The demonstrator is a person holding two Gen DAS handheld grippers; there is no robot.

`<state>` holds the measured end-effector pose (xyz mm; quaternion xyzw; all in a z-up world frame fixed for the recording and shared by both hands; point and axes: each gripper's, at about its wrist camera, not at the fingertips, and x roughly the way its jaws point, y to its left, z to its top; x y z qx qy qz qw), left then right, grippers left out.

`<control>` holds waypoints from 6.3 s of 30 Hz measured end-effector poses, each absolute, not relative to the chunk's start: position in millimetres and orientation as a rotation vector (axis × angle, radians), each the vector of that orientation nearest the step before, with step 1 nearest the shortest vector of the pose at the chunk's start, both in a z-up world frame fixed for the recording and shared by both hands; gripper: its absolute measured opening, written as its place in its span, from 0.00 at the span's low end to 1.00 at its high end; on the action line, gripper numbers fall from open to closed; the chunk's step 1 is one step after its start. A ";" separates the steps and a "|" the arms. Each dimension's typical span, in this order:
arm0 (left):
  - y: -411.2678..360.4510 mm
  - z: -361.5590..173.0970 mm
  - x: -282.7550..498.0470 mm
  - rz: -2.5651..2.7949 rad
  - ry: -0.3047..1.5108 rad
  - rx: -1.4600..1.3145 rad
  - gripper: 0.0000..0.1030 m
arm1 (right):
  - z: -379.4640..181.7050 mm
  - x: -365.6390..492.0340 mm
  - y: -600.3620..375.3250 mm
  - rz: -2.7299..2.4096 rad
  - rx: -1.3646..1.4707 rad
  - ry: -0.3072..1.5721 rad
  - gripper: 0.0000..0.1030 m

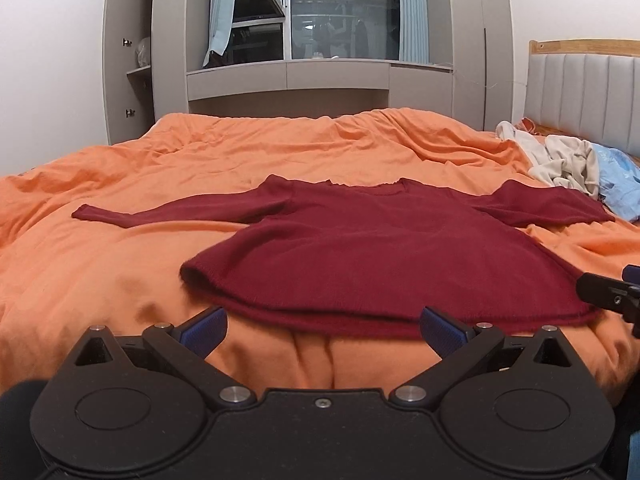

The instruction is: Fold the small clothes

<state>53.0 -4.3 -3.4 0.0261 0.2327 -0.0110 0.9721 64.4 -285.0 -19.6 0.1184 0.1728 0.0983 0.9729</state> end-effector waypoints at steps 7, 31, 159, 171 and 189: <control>-21.3 10.7 117.9 -0.050 0.527 0.014 0.99 | -8.7 122.3 -347.2 0.120 0.332 0.344 1.00; -68.8 -4.5 331.3 -0.143 0.600 0.033 0.99 | -44.0 333.0 -563.4 -0.387 0.515 0.330 1.00; 12.1 -63.8 408.5 0.194 0.905 -0.009 1.00 | -65.0 367.9 -346.8 -0.004 -0.031 0.742 0.01; 26.7 -41.4 394.5 0.087 0.877 -0.094 0.99 | -29.3 336.7 -350.3 0.050 -0.039 0.663 0.90; 240.8 -0.6 331.8 0.405 0.554 -0.578 0.99 | -22.0 313.3 -266.2 0.340 -0.141 0.405 1.00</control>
